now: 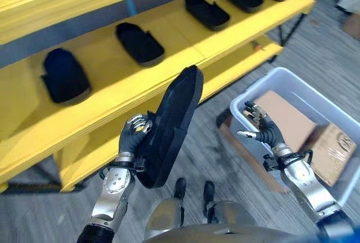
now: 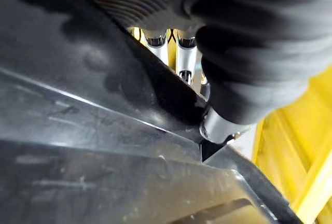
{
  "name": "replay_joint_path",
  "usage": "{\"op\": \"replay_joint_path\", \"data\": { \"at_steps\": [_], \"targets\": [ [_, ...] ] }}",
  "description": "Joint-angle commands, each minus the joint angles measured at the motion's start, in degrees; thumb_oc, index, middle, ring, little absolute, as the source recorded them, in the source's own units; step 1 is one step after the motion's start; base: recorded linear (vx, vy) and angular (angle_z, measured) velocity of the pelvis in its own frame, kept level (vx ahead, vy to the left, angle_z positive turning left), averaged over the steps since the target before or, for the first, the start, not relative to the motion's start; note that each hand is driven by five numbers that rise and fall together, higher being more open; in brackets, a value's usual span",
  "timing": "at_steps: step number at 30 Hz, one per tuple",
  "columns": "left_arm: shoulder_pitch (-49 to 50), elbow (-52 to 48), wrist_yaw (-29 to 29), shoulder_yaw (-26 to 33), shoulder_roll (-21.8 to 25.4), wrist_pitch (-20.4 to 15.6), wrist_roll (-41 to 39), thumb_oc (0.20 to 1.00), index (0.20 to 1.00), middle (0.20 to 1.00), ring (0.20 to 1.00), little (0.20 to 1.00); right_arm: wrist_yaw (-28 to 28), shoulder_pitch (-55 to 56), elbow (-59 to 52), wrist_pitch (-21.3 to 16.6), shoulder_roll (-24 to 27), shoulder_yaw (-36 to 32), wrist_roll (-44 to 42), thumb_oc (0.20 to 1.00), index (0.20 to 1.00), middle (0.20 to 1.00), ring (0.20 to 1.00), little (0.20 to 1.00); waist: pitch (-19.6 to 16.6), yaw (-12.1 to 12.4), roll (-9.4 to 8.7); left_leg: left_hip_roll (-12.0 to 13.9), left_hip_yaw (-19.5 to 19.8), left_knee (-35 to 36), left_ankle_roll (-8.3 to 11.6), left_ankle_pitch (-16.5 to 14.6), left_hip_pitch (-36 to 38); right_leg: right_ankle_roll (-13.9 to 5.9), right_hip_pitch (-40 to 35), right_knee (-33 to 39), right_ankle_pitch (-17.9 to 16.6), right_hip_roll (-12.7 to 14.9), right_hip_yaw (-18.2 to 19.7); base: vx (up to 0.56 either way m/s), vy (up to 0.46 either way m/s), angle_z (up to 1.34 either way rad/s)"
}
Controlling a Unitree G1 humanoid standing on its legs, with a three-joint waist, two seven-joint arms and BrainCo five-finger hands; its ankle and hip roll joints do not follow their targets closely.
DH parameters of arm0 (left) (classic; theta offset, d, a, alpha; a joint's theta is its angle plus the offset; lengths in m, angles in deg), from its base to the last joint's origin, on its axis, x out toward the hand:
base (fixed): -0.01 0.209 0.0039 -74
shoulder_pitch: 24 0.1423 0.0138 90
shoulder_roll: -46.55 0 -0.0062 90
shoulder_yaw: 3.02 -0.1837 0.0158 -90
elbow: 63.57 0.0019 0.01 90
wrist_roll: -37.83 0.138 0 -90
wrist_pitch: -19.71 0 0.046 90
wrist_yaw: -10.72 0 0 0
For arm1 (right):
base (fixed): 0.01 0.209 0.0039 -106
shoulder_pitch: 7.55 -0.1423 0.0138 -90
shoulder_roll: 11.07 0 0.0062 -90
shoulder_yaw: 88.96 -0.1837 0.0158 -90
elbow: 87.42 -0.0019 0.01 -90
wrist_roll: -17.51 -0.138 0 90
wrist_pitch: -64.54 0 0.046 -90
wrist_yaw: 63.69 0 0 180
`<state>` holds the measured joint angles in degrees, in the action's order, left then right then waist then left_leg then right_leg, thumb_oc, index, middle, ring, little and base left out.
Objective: Move parts from the plastic box to the shelf.
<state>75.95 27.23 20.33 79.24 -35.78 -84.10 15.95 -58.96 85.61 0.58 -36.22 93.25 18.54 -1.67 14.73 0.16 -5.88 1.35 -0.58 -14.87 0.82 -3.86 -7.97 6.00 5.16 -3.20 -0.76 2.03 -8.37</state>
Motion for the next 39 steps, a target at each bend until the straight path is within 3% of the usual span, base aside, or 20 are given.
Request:
{"op": "replay_joint_path", "data": {
  "at_steps": [1,2,3,4,6,10,20,21,25,27,29,30,31,32,33,34,36,39],
  "targets": [
    [-2.7,-4.2,0.3,1.2,-1.0,-3.0,-1.8,0.200,0.200,0.200,0.200,0.200,2.4,1.2,-2.6,-3.7,-0.6,-2.7,-3.3,1.000,1.000,1.000,1.000,1.000,-3.3,-4.3,-0.19,12.5,-5.6,3.6,-0.12,5.0,2.5,-6.53,1.1,-5.5,4.2,1.0,-1.7,-0.11,0.157,0.77],
    [-4.5,-3.8,1.4,0.6,-1.0,-2.9,-1.4,0.200,0.200,0.200,0.200,0.200,3.3,1.1,-2.1,-3.8,-0.8,-2.7,-3.3,1.000,1.000,1.000,1.000,1.000,-3.3,-5.3,1.01,17.8,-8.4,7.7,2.10,10.1,3.3,-6.68,1.8,-7.1,5.2,1.9,-3.8,-0.09,0.198,1.01],
    [-5.7,-3.2,1.6,0.0,-1.2,-2.8,-1.6,0.200,0.200,0.200,0.200,0.200,3.9,1.3,-1.7,-3.8,-0.9,-3.0,-3.4,1.000,1.000,1.000,1.000,1.000,-3.4,-6.0,2.21,19.3,-10.0,12.0,3.73,12.9,5.0,-6.72,2.3,-8.6,6.0,2.4,-5.7,-0.09,0.217,1.20],
    [-7.0,-3.0,2.1,-0.6,-1.5,-2.5,-1.4,0.200,0.200,0.200,0.200,0.200,4.4,1.5,-1.1,-3.9,-1.4,-3.4,-3.6,1.000,1.000,1.000,1.000,1.000,-3.3,-6.4,3.23,20.2,-11.9,14.4,4.93,14.0,5.5,-7.15,2.7,-10.3,6.5,3.6,-7.8,-0.04,0.194,1.46],
    [-6.9,-2.8,2.0,-0.9,-1.9,-2.5,-1.7,0.200,0.200,0.200,0.200,0.200,4.3,1.8,-0.7,-3.6,-2.1,-3.3,-3.9,1.000,1.000,1.000,1.000,1.000,-3.6,-6.6,4.47,19.9,-11.6,17.1,6.06,13.7,6.3,-7.98,2.9,-11.9,6.6,4.4,-9.3,0.00,0.203,1.33],
    [-5.8,-3.5,1.5,-0.2,-0.6,-2.3,-1.0,0.200,0.200,0.200,0.200,0.200,3.8,2.4,-1.5,-3.9,-2.4,-3.3,-4.0,1.000,1.000,1.000,1.000,1.000,-3.4,-5.5,4.20,17.8,-11.0,18.7,6.07,13.6,6.6,-8.94,2.1,-11.5,5.4,6.1,-10.2,0.04,0.140,0.45],
    [-1.5,-4.5,0.8,3.7,0.9,-2.4,0.2,0.200,0.200,0.200,0.200,0.200,0.9,5.0,-2.2,-2.6,-3.0,-4.2,-1.5,1.000,1.000,1.000,1.000,1.000,-3.2,-1.1,0.83,9.7,-7.9,12.6,3.19,7.3,1.6,-13.48,-3.8,-4.8,0.4,12.8,-15.0,0.07,0.202,0.42],
    [-1.5,-4.6,0.9,4.1,1.2,-2.4,0.5,0.200,0.200,0.200,0.200,0.200,1.0,4.8,-2.0,-2.2,-3.2,-4.5,-1.0,1.000,1.000,1.000,1.000,1.000,-3.4,-0.5,0.29,7.3,-6.9,10.6,2.44,5.7,-0.2,-14.68,-4.8,-3.2,-1.4,14.6,-16.1,0.07,0.265,0.27],
    [-1.3,-4.6,1.3,4.6,1.5,-2.5,1.3,0.200,0.200,0.200,0.200,0.200,1.1,4.1,-1.7,-2.1,-3.9,-4.4,-0.6,1.000,1.000,1.000,1.000,1.000,-4.0,0.2,-0.34,4.6,-6.1,8.6,1.11,3.5,-1.3,-15.97,-6.0,-1.7,-3.8,16.9,-16.9,0.08,0.222,0.46],
    [-1.8,-3.8,2.2,5.0,1.9,-2.6,2.0,0.200,0.200,0.200,0.200,0.200,1.5,2.2,-0.9,-1.9,-5.5,-3.0,-0.4,1.000,1.000,1.000,1.000,1.000,-4.5,0.8,-0.43,1.7,-6.3,8.5,-1.09,1.7,-0.7,-16.90,-4.9,-3.9,-8.5,19.9,-15.9,0.12,0.381,0.30],
    [-2.3,-3.3,2.8,5.3,2.4,-2.7,2.3,0.200,0.200,0.200,0.200,0.200,1.5,0.7,-0.1,-1.7,-6.2,-1.7,-0.6,1.000,1.000,1.000,1.000,1.000,-4.1,0.8,-0.08,0.6,-7.5,9.6,-2.54,1.2,1.0,-16.69,-2.9,-7.7,-11.7,21.4,-14.7,0.11,0.361,0.20],
    [-2.3,-3.3,3.2,5.4,2.6,-2.7,2.4,0.200,0.200,0.200,0.200,0.200,1.5,0.1,0.0,-1.5,-6.6,-0.9,-0.7,1.000,1.000,1.000,1.000,1.000,-4.0,1.0,0.66,0.9,-7.5,10.4,-2.63,0.1,2.5,-17.25,-2.0,-10.3,-11.2,21.4,-14.5,0.14,0.315,-0.04],
    [-2.5,-3.2,3.3,5.6,2.6,-2.6,2.5,0.200,0.200,0.200,0.200,0.200,1.2,-0.5,0.5,-1.4,-6.9,-0.2,-0.8,1.000,1.000,1.000,1.000,1.000,-3.7,1.0,1.18,0.9,-8.1,12.1,-2.95,0.2,4.1,-16.77,-0.5,-12.0,-9.7,20.8,-13.6,0.08,0.262,-0.35],
    [-2.7,-3.0,3.4,5.5,2.7,-2.6,2.7,0.200,0.200,0.200,0.200,0.200,1.0,-0.8,0.7,-1.4,-7.0,0.2,-1.0,1.000,1.000,1.000,1.000,1.000,-3.4,0.3,1.19,0.8,-8.7,13.4,-3.34,1.6,4.5,-15.09,1.6,-11.8,-8.8,18.4,-12.3,0.01,0.155,-0.55],
    [-2.7,-3.0,3.4,5.5,2.7,-2.6,2.7,0.200,0.200,0.200,0.200,0.200,1.0,-0.8,0.7,-1.5,-7.0,0.3,-1.0,1.000,1.000,1.000,1.000,1.000,-3.4,0.5,1.21,0.9,-8.8,13.5,-3.28,1.7,4.6,-15.03,1.8,-12.0,-8.7,18.3,-12.1,0.05,0.120,-0.59],
    [-2.6,-2.5,3.3,5.6,2.8,-2.8,2.6,0.200,0.200,0.200,0.200,0.200,0.4,-0.7,0.8,-1.5,-7.2,0.8,-1.9,1.000,1.000,1.000,1.000,1.000,-3.1,-0.6,1.33,1.1,-8.6,16.7,-2.86,3.0,6.6,-13.78,6.2,-9.7,-5.1,11.3,-8.0,0.10,0.066,-0.22],
    [-2.6,-2.3,3.4,5.7,2.6,-2.8,2.9,0.200,0.200,0.200,0.200,0.200,0.1,-0.8,0.6,-1.4,-6.9,1.1,-2.1,1.000,1.000,1.000,1.000,1.000,-2.7,-1.0,1.17,0.8,-8.6,17.5,-2.59,3.1,7.8,-13.72,6.5,-5.6,-4.9,9.4,-8.0,0.12,0.025,-0.12],
    [-3.1,-1.1,3.6,4.9,1.9,-2.9,2.5,0.200,0.200,0.200,0.200,0.200,-0.4,-0.7,0.2,-1.6,-6.4,1.4,-2.4,1.000,1.000,1.000,1.000,1.000,-2.7,-2.2,0.18,0.4,-7.3,17.7,-2.18,2.9,8.5,-13.75,6.7,-0.7,-5.3,6.1,-2.8,0.12,-0.075,0.15]
  ]
}}
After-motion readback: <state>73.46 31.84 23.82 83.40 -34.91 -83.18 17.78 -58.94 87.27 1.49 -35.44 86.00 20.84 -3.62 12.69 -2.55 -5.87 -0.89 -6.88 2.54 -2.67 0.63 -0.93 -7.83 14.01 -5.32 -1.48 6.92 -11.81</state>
